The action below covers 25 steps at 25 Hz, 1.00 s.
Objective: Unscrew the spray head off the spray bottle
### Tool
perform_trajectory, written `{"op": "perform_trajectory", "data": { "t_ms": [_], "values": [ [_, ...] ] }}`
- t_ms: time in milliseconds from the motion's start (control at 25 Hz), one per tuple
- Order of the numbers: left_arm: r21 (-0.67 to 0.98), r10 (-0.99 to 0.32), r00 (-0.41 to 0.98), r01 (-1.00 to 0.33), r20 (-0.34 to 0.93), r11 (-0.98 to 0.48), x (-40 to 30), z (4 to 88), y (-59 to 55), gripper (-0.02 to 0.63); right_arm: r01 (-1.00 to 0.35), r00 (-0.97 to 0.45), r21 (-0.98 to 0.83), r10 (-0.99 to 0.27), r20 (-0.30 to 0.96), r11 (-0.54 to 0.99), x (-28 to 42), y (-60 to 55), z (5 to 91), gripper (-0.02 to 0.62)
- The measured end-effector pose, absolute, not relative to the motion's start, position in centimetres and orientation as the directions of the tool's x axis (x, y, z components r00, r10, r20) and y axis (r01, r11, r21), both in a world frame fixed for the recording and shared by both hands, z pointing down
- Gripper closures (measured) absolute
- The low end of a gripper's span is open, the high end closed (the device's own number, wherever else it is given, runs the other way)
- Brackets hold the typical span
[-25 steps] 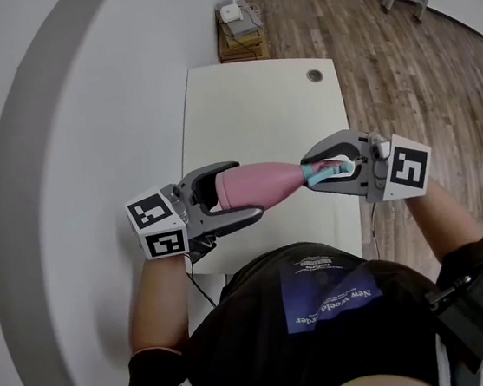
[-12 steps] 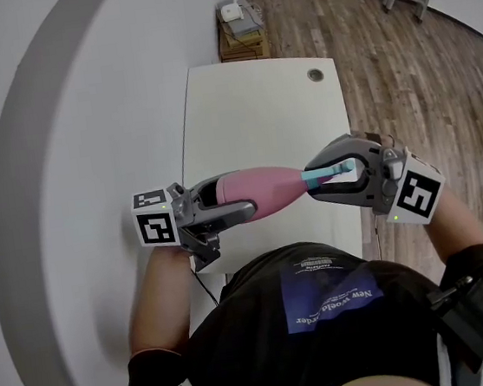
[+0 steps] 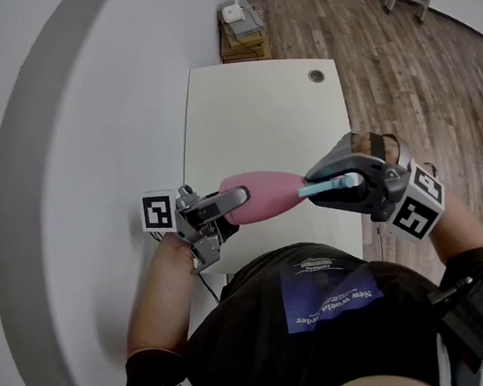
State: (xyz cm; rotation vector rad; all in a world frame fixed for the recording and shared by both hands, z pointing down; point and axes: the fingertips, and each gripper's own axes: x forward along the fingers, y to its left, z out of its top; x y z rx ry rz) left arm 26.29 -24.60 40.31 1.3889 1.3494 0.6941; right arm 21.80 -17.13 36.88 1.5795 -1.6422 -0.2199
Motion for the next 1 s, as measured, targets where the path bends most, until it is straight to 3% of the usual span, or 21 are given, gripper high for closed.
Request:
{"op": "perform_trajectory", "data": {
  "t_ms": [120,280,440,560,720,1000],
  "values": [
    [0.927,0.915,0.266,0.306,-0.303,0.218,26.9,40.0,-24.9,0.161,-0.717,0.148,0.664,-0.885,0.441,0.211,21.9,-17.2,36.5,0.477],
    [0.900,0.896,0.313,0.397,-0.316,0.179,27.1,39.1,-25.5,0.161,-0.878,0.065,0.464,-0.932,0.357,0.117,22.1,-16.9,36.8,0.479],
    [0.816,0.904,0.270,0.563,-0.331,0.130,25.9,37.7,-25.7,0.161,-0.986,0.012,0.162,-0.976,0.219,0.025,22.7,-16.2,37.3,0.479],
    [0.706,0.939,0.226,0.708,-0.260,0.025,25.1,37.0,-25.1,0.160,-1.000,-0.013,0.024,-0.995,0.095,0.015,24.1,-16.0,36.4,0.479],
    [0.540,0.963,0.227,0.834,-0.145,-0.115,24.5,36.9,-24.1,0.158,-0.997,-0.059,-0.054,-0.993,0.100,0.054,23.9,-16.3,36.7,0.479],
    [0.567,0.969,0.210,0.817,-0.126,-0.104,25.0,37.8,-24.2,0.158,-0.995,-0.076,-0.074,-0.988,0.136,0.066,24.6,-16.8,36.8,0.479]
  ]
}}
